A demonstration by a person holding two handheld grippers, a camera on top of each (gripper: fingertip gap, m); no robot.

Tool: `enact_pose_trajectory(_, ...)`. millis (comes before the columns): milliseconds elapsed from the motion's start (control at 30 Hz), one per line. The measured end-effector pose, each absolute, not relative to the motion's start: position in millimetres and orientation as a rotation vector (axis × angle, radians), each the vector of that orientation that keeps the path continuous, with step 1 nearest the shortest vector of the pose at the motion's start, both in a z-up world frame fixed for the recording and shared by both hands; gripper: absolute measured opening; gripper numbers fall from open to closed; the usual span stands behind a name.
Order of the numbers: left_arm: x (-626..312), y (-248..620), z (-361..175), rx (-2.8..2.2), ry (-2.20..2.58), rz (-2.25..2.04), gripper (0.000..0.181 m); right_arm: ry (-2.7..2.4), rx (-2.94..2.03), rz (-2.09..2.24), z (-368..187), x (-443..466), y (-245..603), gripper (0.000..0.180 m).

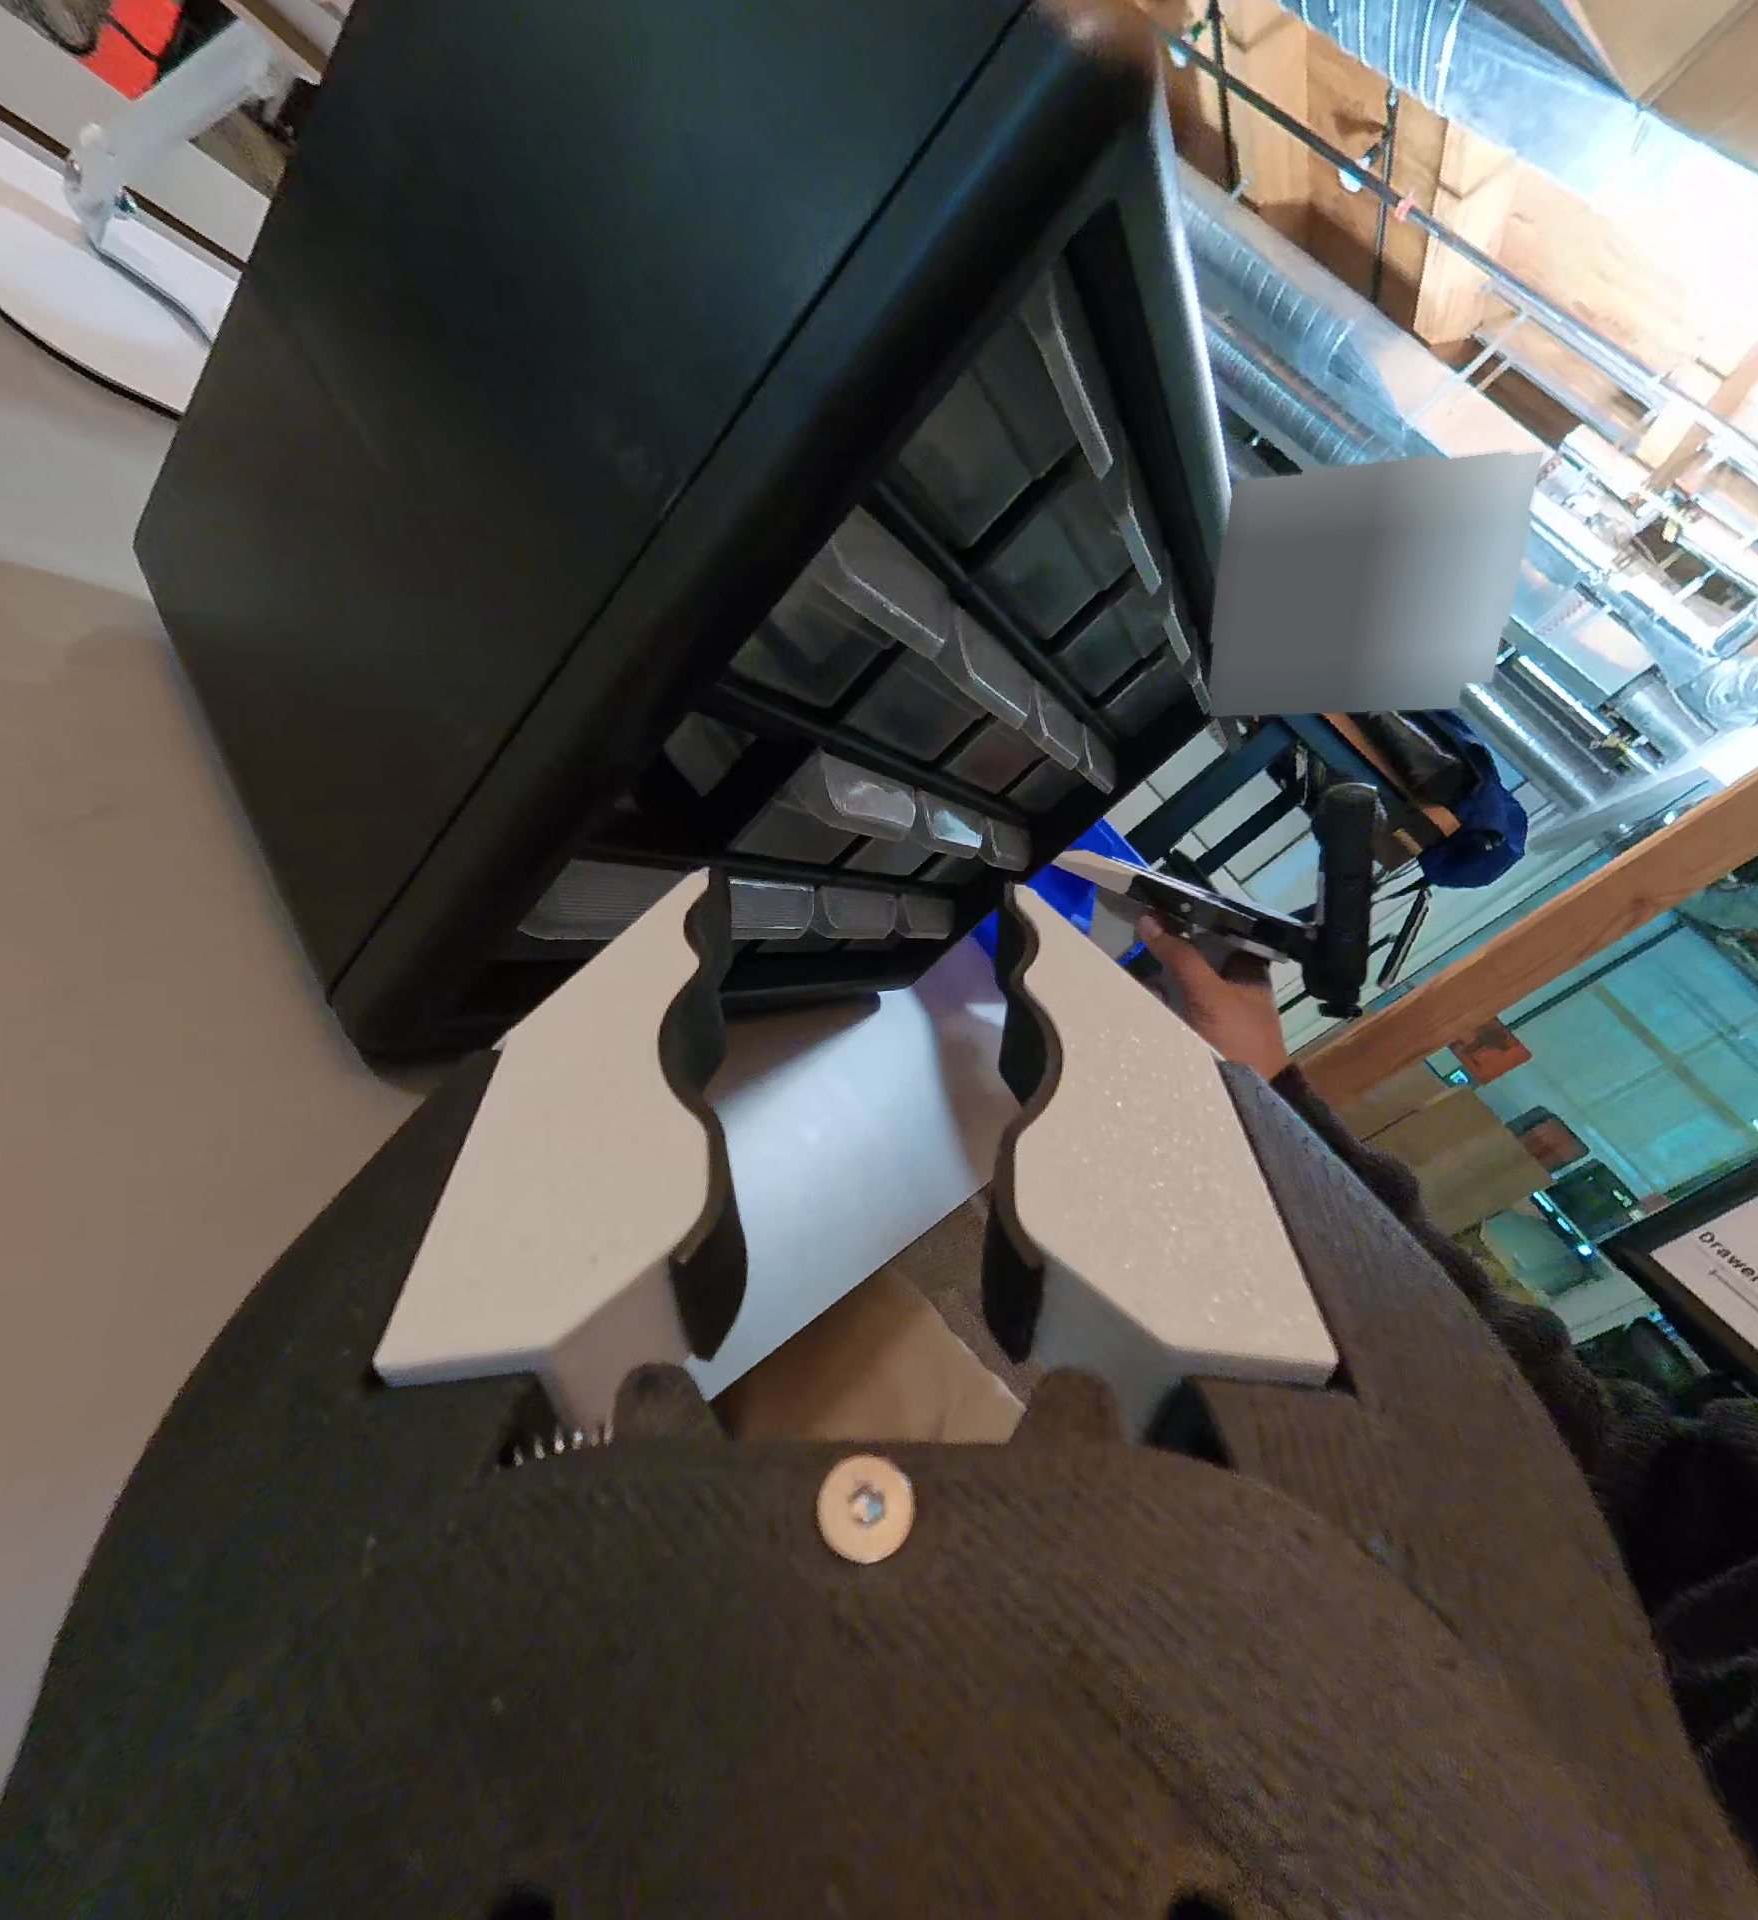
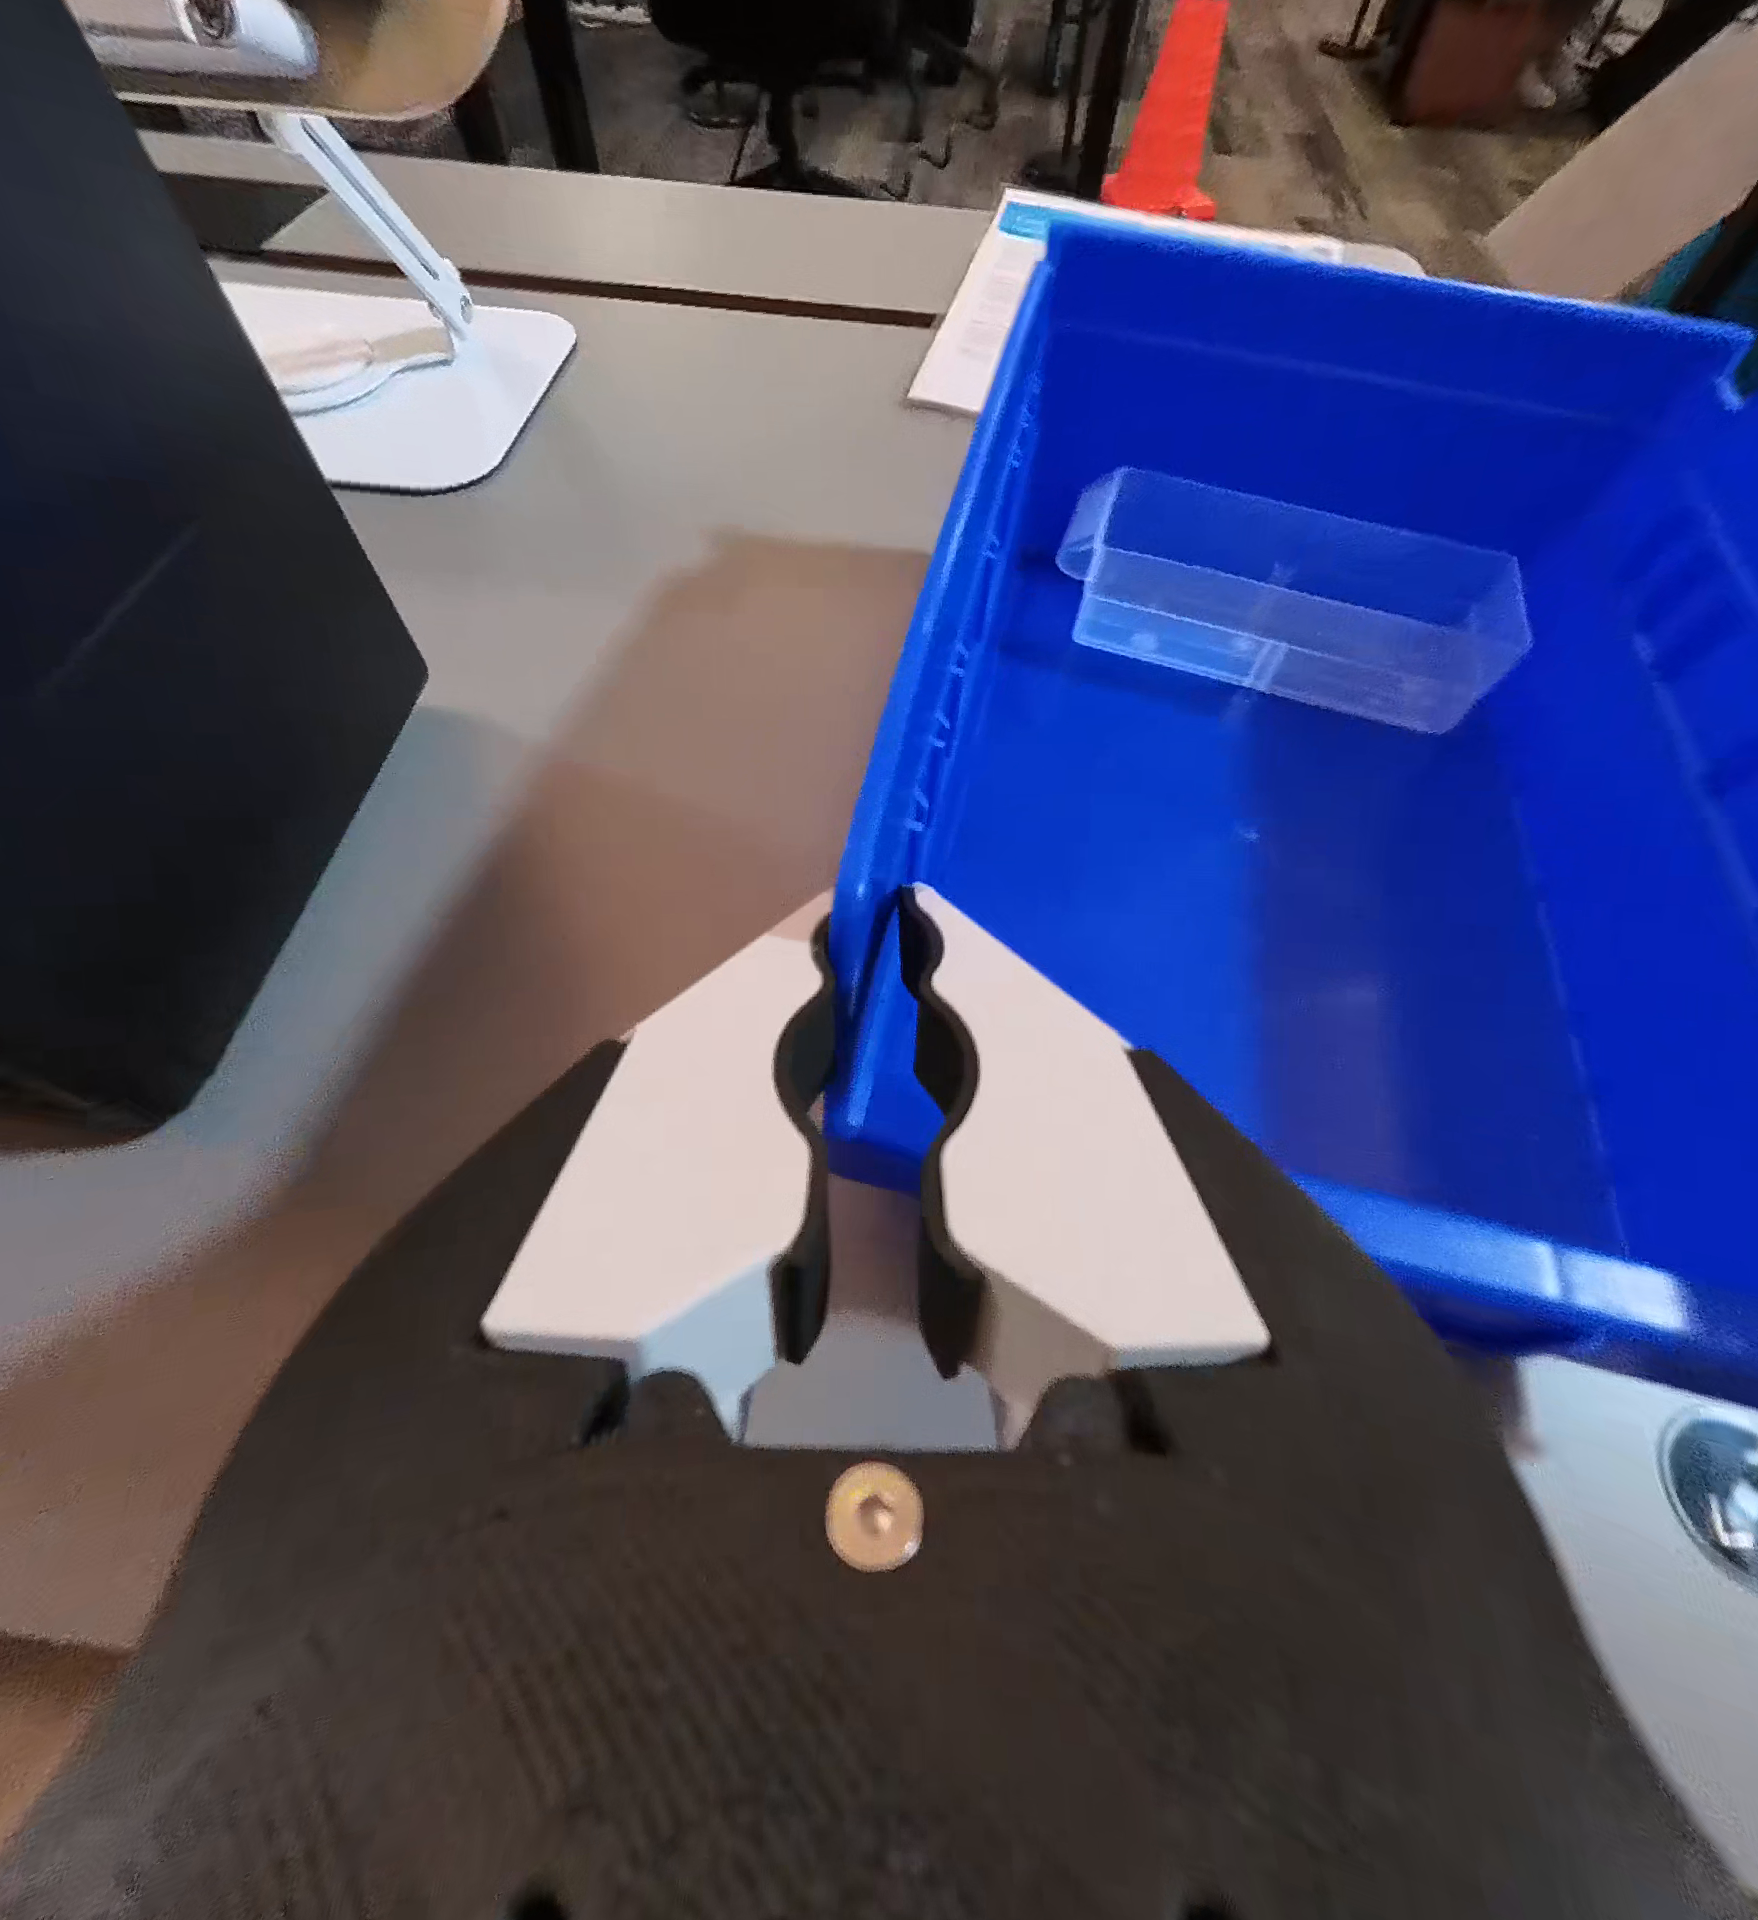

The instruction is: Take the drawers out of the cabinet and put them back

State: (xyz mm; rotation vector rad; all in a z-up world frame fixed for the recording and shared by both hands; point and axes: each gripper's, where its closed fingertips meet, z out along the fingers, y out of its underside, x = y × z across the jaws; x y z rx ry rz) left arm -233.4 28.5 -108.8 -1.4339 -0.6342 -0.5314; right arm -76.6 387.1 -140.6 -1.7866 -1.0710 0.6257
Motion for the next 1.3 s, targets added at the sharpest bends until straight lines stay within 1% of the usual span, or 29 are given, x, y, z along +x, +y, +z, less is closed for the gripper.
enact_pose_trajectory(200,-231.3,30.4,-113.3,-1.453,-0.639,-0.545,0.048,-1.058,-1.809,0.619,-144.6,-52.0,365.6,0.004)
enact_pose_trajectory(400,-224.3,38.7,-121.0,-1.478,-0.640,-0.608,0.048,-1.087,-1.765,0.609,-143.5,-51.2,357.8,0.008)
enact_pose_trajectory(433,-221.4,40.8,-121.6,-1.480,-0.635,-0.629,0.048,-1.075,-1.749,0.623,-138.9,-50.9,357.6,0.009)
enact_pose_trajectory(500,-215.9,44.9,-122.3,-1.476,-0.628,-0.676,0.048,-1.050,-1.692,0.647,-124.3,-50.3,356.3,0.016)
enact_pose_trajectory(633,-212.6,59.3,-121.6,-1.458,-0.615,-0.686,0.048,-1.024,-1.445,0.716,-78.6,-55.1,336.3,0.024)
enact_pose_trajectory(700,-207.8,69.8,-123.3,-1.481,-0.585,-0.662,0.046,-1.041,-1.351,0.738,-66.0,-61.3,319.4,0.025)
enact_pose_trajectory(767,-205.2,77.2,-130.7,-1.512,-0.589,-0.610,0.041,-1.089,-1.301,0.745,-64.7,-69.0,303.1,0.026)
enact_pose_trajectory(900,-214.8,85.8,-128.7,-1.421,-0.668,-0.617,0.035,-1.189,-1.252,0.743,-72.0,-81.9,279.5,0.025)
enact_pose_trajectory(1067,-223.0,100.2,-116.8,-1.336,-0.671,-0.669,0.032,-1.283,-1.222,0.753,-85.6,-95.2,263.1,0.023)
enact_pose_trajectory(1100,-224.8,101.8,-115.5,-1.321,-0.685,-0.690,0.029,-1.301,-1.218,0.743,-88.4,-97.5,261.6,0.022)
enact_pose_trajectory(1167,-230.4,101.6,-121.8,-1.305,-0.745,-0.732,0.008,-1.328,-1.200,0.720,-91.1,-102.0,258.2,0.021)
enact_pose_trajectory(1200,-230.4,100.4,-121.3,-1.280,-0.747,-0.771,0.004,-1.340,-1.187,0.710,-91.2,-104.2,255.6,0.021)
enact_pose_trajectory(1300,-227.6,98.7,-121.1,-1.263,-0.753,-0.834,0.002,-1.383,-1.123,0.676,-90.0,-109.7,242.4,0.021)
